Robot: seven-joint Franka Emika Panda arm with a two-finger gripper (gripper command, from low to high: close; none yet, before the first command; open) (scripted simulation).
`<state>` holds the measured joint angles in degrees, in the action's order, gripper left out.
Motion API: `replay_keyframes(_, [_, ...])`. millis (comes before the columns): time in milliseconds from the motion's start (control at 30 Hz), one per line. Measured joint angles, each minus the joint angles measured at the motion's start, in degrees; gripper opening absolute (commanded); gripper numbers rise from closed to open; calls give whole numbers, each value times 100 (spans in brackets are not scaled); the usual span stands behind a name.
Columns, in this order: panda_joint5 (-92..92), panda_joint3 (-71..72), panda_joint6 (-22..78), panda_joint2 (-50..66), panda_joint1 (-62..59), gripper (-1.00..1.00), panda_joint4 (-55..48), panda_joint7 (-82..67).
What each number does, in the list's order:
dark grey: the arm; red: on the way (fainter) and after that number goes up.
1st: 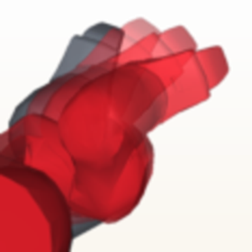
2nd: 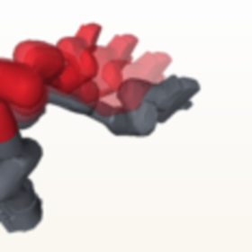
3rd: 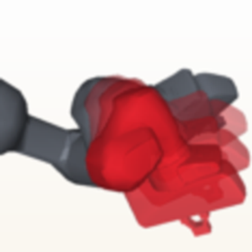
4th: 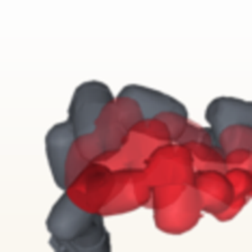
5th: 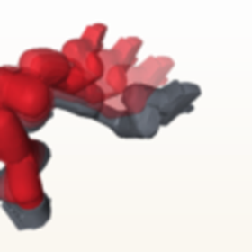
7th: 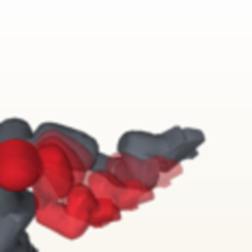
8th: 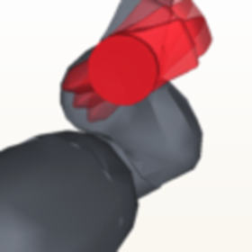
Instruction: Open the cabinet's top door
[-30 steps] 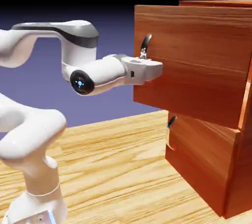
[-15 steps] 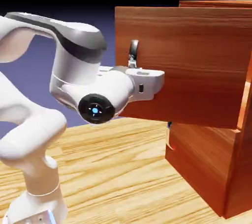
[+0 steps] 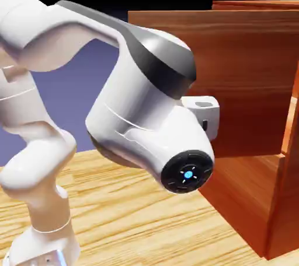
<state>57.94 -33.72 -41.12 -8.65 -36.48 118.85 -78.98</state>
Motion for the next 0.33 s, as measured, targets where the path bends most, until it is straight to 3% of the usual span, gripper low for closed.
replay_keyframes(333, [-307, -98, 1704, 1875, -284, -100, -2071, -973])
